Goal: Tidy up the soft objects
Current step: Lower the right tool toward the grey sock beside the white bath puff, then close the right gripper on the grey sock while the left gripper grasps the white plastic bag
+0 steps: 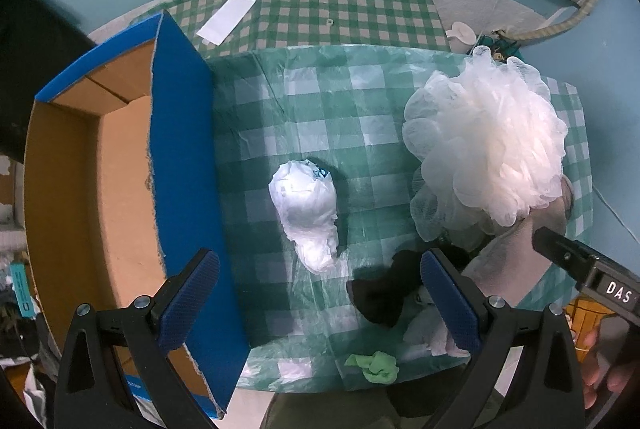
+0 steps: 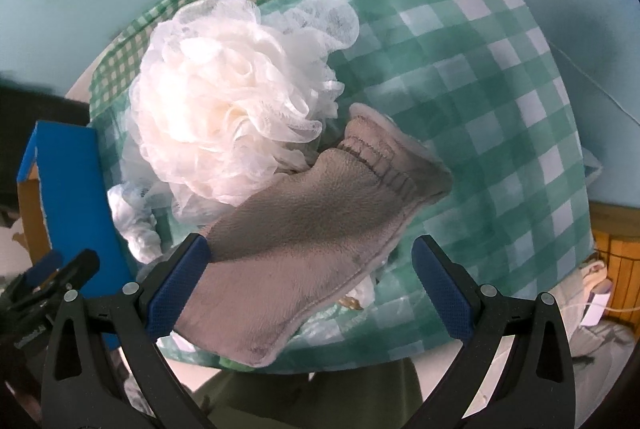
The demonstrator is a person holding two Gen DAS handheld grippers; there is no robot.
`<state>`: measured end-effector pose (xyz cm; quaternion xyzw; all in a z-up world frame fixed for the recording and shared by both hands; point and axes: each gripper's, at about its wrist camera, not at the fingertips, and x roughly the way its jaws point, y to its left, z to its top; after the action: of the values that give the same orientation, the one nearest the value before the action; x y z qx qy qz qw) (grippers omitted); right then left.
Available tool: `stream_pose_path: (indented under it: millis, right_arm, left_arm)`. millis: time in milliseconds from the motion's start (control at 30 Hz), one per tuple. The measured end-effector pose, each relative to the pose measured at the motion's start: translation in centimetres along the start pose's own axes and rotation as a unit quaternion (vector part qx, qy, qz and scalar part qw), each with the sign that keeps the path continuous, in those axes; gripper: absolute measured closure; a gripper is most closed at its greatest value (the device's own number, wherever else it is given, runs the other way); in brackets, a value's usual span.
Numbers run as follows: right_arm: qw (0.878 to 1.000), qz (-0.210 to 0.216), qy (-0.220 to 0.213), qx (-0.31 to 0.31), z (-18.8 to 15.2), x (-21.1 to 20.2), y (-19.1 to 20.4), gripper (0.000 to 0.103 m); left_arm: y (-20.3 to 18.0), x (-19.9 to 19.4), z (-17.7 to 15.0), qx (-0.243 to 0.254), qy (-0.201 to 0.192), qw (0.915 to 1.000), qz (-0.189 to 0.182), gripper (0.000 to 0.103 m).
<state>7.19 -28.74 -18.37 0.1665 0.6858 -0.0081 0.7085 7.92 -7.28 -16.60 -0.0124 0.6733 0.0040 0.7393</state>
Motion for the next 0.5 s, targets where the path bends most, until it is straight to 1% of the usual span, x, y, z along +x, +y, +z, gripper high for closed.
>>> stream_pose_path:
  millis: [233, 333, 400, 433, 500]
  right_arm:
    - [1.0, -0.007, 0.02, 0.0, 0.7, 1.9, 0.0, 0.002]
    - [0.999, -0.002, 0.03, -0.015, 1.0, 2.3, 0.2, 0.009]
    - [0.999, 0.0, 0.033, -0.024, 1.3, 2.4, 0.5, 0.018]
    - [0.999, 0.003, 0.035, -0.028, 1.2, 2.4, 0.5, 0.021]
    - [0.999, 0.004, 0.037, -0.034, 1.4, 2.2, 0.6, 0.03]
  left_arm:
    - [-0.4, 1.2, 0.6, -0.009, 0.015, 0.9998, -0.002, 0.001]
    - [-0.3, 1.8, 0.8, -0.015, 0.021, 0.9997, -0.001, 0.001]
    - [-0.2, 2.1, 1.0, -0.022, 0.02, 0.9995, -0.003, 0.001]
    - [-0.2, 2.5, 1.1, -0.026, 0.024, 0.9994, -0.001, 0.001]
    - [-0.1, 3.2, 1.4, -0.03, 0.034, 0.999, 0.003, 0.001]
